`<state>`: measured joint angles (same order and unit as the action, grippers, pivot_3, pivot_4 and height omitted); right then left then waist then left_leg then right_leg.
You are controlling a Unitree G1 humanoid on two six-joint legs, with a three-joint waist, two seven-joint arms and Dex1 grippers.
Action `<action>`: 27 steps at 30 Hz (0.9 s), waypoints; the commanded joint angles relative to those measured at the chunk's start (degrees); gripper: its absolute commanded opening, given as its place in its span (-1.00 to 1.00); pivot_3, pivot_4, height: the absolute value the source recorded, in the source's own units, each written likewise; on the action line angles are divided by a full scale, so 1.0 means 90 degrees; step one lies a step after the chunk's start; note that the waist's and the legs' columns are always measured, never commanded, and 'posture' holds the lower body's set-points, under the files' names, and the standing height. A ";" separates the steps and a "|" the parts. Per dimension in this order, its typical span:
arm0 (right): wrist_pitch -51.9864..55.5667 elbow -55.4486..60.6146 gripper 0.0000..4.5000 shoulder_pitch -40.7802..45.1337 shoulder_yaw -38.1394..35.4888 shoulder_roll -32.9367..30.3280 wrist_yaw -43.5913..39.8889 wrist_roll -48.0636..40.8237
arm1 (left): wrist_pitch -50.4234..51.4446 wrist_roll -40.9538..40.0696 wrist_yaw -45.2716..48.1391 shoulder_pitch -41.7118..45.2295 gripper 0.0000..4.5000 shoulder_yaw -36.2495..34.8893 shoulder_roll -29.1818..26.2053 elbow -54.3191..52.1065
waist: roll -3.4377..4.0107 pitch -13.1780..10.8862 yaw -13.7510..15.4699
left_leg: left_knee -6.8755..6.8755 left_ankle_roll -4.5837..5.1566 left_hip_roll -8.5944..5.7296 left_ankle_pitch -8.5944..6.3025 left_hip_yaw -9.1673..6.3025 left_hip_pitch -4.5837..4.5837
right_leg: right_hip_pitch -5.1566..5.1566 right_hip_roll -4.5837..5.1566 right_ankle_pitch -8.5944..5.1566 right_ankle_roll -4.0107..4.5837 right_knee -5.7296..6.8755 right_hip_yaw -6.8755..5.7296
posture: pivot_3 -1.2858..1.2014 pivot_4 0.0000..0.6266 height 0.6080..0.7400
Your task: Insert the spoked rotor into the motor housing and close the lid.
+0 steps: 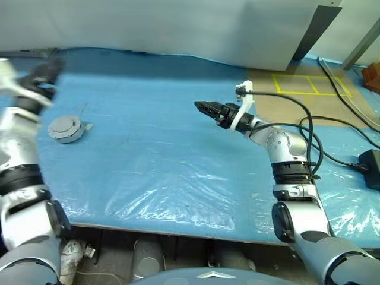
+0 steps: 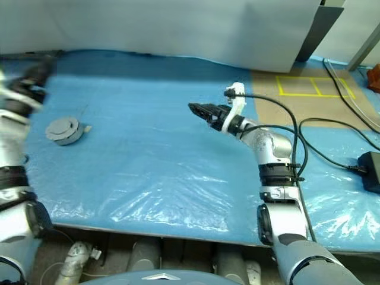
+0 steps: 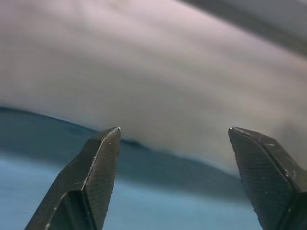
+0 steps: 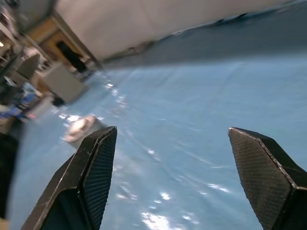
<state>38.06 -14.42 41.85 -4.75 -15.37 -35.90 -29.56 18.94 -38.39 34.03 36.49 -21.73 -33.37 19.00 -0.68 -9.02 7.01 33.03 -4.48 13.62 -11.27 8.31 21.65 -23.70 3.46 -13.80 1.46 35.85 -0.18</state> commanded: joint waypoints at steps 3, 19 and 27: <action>-0.0610 0.0672 0.72 -0.0258 0.0205 -0.0100 0.0128 0.0492 | 0.0204 0.0664 0.0822 -0.0754 0.67 0.1703 0.0474 -0.1442 | 0.0000 -0.0001 -0.0194 | -0.0007 0.0001 0.0012 0.0000 0.0000 0.0008 | -0.0020 -0.0021 0.0000 0.0001 -0.0002 0.0009 | 0.03 -0.52 1.00; -0.1269 0.1106 0.72 -0.0730 0.0586 0.0031 0.0826 0.1456 | 0.0140 0.1329 0.1196 -0.0643 0.67 0.2334 0.1087 -0.1433 | 0.0003 -0.0003 -0.0328 | -0.0006 0.0002 0.0007 0.0001 0.0002 -0.0005 | -0.0025 -0.0030 0.0001 0.0001 0.0007 0.0029 | 0.03 -0.52 1.00; -0.1365 0.0863 0.72 -0.0568 0.0729 0.0189 0.0633 0.1461 | 0.0517 0.1105 0.1091 -0.0775 0.67 0.2094 0.1133 -0.1798 | 0.0004 -0.0003 -0.0340 | -0.0008 0.0002 0.0007 0.0001 0.0002 -0.0005 | -0.0023 -0.0031 0.0001 0.0001 0.0005 0.0031 | 0.03 -0.52 1.00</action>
<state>26.86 -8.07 34.74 2.10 -13.90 -29.51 -15.86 23.32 -28.05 43.28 29.79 -2.20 -22.52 6.27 -0.65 -9.05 3.95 32.96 -4.47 13.68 -11.27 8.33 21.60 -23.91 3.19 -13.79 1.47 35.89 0.10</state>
